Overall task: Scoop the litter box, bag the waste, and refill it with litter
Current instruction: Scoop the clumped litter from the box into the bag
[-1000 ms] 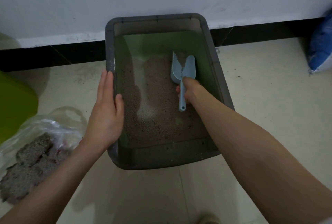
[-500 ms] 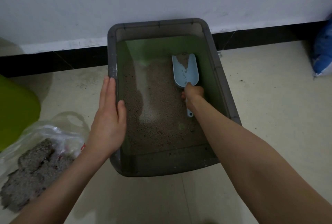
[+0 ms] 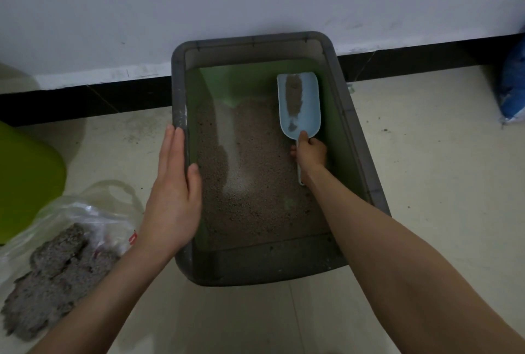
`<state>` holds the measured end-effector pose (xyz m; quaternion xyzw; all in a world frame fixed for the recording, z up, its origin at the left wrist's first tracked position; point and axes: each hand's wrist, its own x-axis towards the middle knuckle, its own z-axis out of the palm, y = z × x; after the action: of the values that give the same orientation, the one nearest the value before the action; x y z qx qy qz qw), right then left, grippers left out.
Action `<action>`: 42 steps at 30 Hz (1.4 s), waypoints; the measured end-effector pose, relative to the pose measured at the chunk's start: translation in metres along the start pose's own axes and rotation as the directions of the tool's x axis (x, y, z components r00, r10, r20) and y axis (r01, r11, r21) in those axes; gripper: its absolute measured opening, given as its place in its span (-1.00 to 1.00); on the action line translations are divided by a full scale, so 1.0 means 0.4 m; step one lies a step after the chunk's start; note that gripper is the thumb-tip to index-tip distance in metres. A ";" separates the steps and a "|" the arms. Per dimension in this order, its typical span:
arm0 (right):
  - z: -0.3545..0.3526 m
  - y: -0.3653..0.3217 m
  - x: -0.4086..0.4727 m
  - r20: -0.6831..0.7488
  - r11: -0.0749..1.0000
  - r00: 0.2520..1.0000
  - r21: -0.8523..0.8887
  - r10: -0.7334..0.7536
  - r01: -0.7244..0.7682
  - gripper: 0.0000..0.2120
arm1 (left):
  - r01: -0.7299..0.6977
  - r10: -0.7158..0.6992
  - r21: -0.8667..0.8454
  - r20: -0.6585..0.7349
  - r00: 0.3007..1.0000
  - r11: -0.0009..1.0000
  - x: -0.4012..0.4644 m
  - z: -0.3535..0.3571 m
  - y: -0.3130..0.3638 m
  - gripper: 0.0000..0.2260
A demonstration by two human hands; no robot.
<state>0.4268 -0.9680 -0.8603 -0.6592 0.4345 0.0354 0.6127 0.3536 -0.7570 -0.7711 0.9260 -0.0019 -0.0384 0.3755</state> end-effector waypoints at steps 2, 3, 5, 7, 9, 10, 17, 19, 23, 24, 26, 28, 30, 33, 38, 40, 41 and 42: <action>0.005 -0.006 -0.006 0.024 1.000 1.000 0.015 0.008 -0.008 -0.64 | -0.006 0.006 -0.005 0.000 1.000 1.000 0.001 0.001 -0.001 -0.50; 0.008 -0.008 -0.010 0.037 1.000 0.999 0.011 0.016 -0.017 -0.64 | -0.011 0.011 -0.005 0.000 1.000 1.000 0.001 0.002 -0.002 -0.50; 0.013 -0.008 -0.019 0.059 1.000 0.998 -0.005 0.015 -0.015 -0.64 | -0.018 0.018 -0.001 0.001 1.000 1.000 0.002 0.003 -0.004 -0.50; 0.018 -0.008 -0.033 0.079 1.000 0.997 -0.015 -0.002 0.004 -0.65 | -0.024 0.024 0.003 0.003 1.000 1.000 0.002 0.005 -0.005 -0.50; 0.024 -0.009 -0.057 0.105 0.999 0.994 -0.034 -0.022 0.025 -0.67 | -0.034 0.034 0.011 0.012 0.999 0.999 0.003 0.003 -0.008 -0.50; 0.025 -0.011 -0.073 0.121 0.998 0.992 -0.054 -0.038 0.045 -0.67 | -0.045 0.045 0.024 0.016 0.999 0.999 0.005 0.001 -0.011 -0.50; -0.019 -0.062 -0.221 0.230 0.962 0.952 -0.137 -0.201 0.236 -0.69 | -0.038 0.032 0.214 0.033 0.999 0.976 0.012 -0.011 -0.019 -0.50; -0.036 -0.092 -0.270 0.257 0.950 0.936 -0.133 -0.241 0.281 -0.70 | -0.032 0.022 0.200 0.053 0.998 0.979 0.014 -0.016 -0.017 -0.49; -0.052 -0.146 -0.369 0.344 0.901 0.886 -0.191 -0.310 0.389 -0.71 | -0.084 0.078 0.043 0.128 0.989 0.996 0.010 -0.050 -0.034 -0.50; -0.050 -0.156 -0.394 0.372 0.888 0.871 -0.202 -0.320 0.413 -0.70 | -0.095 0.094 0.004 0.135 0.986 0.995 0.000 -0.065 -0.041 -0.51; -0.049 -0.172 -0.439 0.432 0.873 0.841 -0.205 -0.325 0.443 -0.68 | -0.116 0.118 -0.027 0.117 0.986 0.993 -0.028 -0.090 -0.055 -0.55; -0.032 -0.175 -0.492 0.523 0.857 0.799 -0.224 -0.297 0.465 -0.66 | -0.111 0.112 -0.025 0.053 0.992 0.994 -0.082 -0.124 -0.093 -0.57; -0.006 -0.164 -0.543 0.610 0.830 0.750 -0.259 -0.256 0.494 -0.63 | -0.053 0.053 -0.001 -0.018 0.998 0.999 -0.150 -0.162 -0.158 -0.58; 0.045 -0.133 -0.602 0.709 0.788 0.682 -0.310 -0.182 0.532 -0.62 | 0.068 -0.056 0.090 -0.125 0.991 0.994 -0.244 -0.224 -0.287 -0.58; 0.157 -0.080 -0.667 0.792 0.653 0.609 -0.483 0.042 0.584 -0.64 | 0.368 -0.297 0.277 -0.266 0.917 0.887 -0.353 -0.330 -0.491 -0.54; 0.208 -0.060 -0.688 0.799 0.526 0.588 -0.558 0.128 0.642 -0.65 | 0.470 -0.390 0.288 -0.294 0.873 0.834 -0.378 -0.355 -0.549 -0.51; 0.234 -0.049 -0.697 0.800 0.459 0.580 -0.577 0.153 0.675 -0.65 | 0.518 -0.447 0.257 -0.286 0.847 0.816 -0.386 -0.363 -0.569 -0.47; 0.259 -0.040 -0.710 0.802 0.388 0.571 -0.588 0.172 0.709 -0.66 | 0.562 -0.506 0.206 -0.269 0.819 0.801 -0.393 -0.368 -0.586 -0.45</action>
<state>0.3110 -0.7327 -0.7090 -0.8581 -0.0894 0.4161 0.2872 0.2016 -0.4814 -0.8179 0.9305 0.2929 -0.0488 0.2143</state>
